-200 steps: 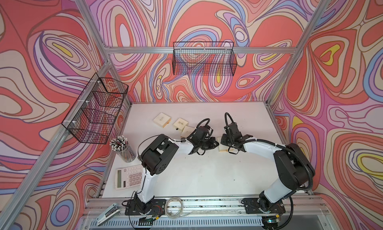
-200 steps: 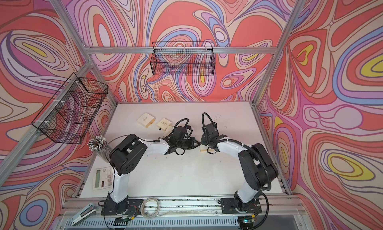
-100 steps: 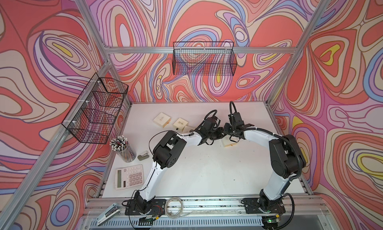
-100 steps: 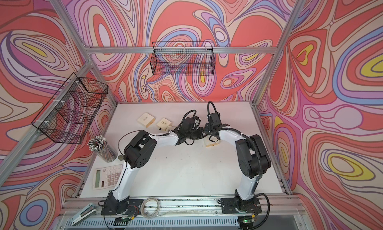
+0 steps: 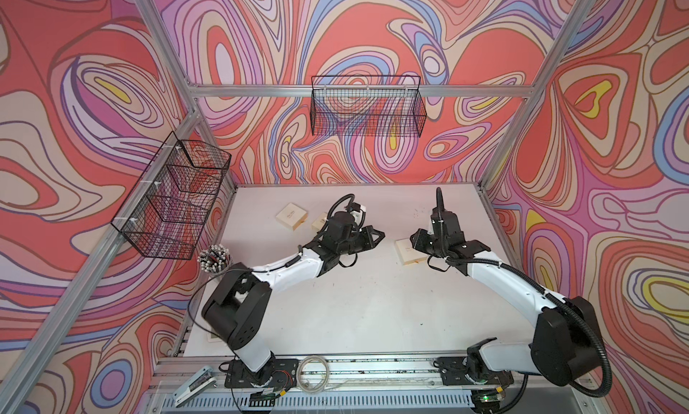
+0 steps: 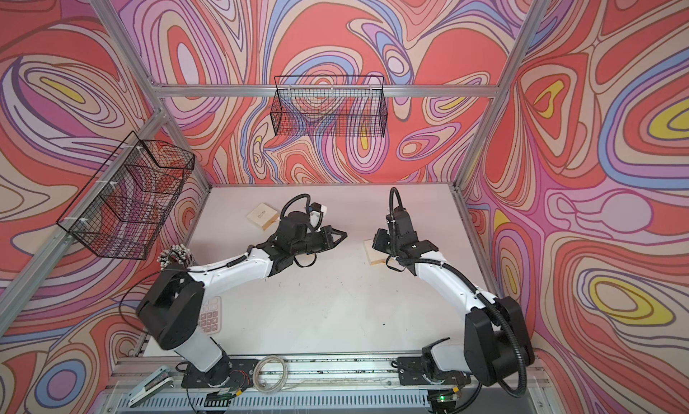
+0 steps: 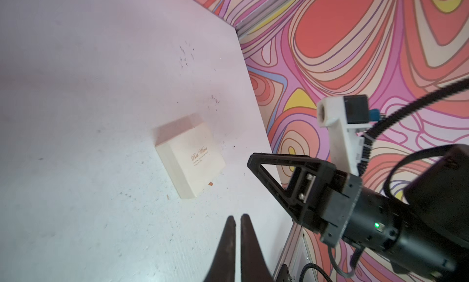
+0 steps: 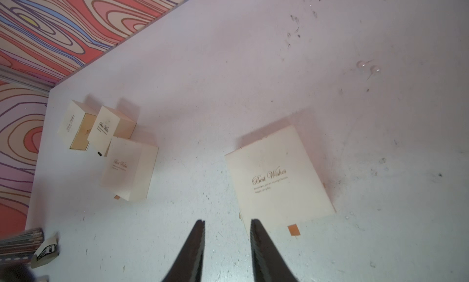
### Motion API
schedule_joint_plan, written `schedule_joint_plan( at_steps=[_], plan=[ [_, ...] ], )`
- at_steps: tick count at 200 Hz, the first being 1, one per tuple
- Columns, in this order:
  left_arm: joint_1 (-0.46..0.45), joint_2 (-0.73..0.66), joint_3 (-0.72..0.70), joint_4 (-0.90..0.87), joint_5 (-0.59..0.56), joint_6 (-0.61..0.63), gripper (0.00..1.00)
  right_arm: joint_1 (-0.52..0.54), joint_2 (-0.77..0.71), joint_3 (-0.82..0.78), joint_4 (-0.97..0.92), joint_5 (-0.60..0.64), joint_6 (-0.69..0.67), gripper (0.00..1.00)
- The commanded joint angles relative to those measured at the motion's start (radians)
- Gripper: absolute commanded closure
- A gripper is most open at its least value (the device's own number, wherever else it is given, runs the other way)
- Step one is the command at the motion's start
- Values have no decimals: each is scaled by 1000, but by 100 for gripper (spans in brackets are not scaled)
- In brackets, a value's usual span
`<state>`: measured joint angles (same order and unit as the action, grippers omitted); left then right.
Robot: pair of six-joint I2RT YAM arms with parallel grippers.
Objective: Take out the earrings from the drawer-style jewelry box
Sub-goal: Move the jewelry box to the center of the board.
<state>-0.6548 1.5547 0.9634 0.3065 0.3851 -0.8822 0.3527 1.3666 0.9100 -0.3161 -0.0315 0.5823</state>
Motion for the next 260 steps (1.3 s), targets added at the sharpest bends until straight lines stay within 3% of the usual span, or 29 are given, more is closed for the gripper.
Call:
schedule_joint_plan(
  at_steps=[1,18,54,85,120,200,260],
  plan=[
    [1,-131,-83,-91,-70,59,84,81,67,-11,6,-2,18,63],
    [3,-235,-137,-154,-87,84,78,140,153,18,41,13,31,56],
    [5,-387,-221,-261,-101,125,51,151,304,52,95,12,47,36],
    [5,-446,-279,-299,-134,133,41,150,388,119,85,24,38,26],
    [5,-421,-290,-272,-113,118,39,141,495,202,57,63,27,22],
    [5,-382,-288,-253,-102,111,39,54,579,293,46,84,9,23],
    [5,-371,-280,-250,-106,115,39,10,518,304,40,13,-6,25]
  ],
)
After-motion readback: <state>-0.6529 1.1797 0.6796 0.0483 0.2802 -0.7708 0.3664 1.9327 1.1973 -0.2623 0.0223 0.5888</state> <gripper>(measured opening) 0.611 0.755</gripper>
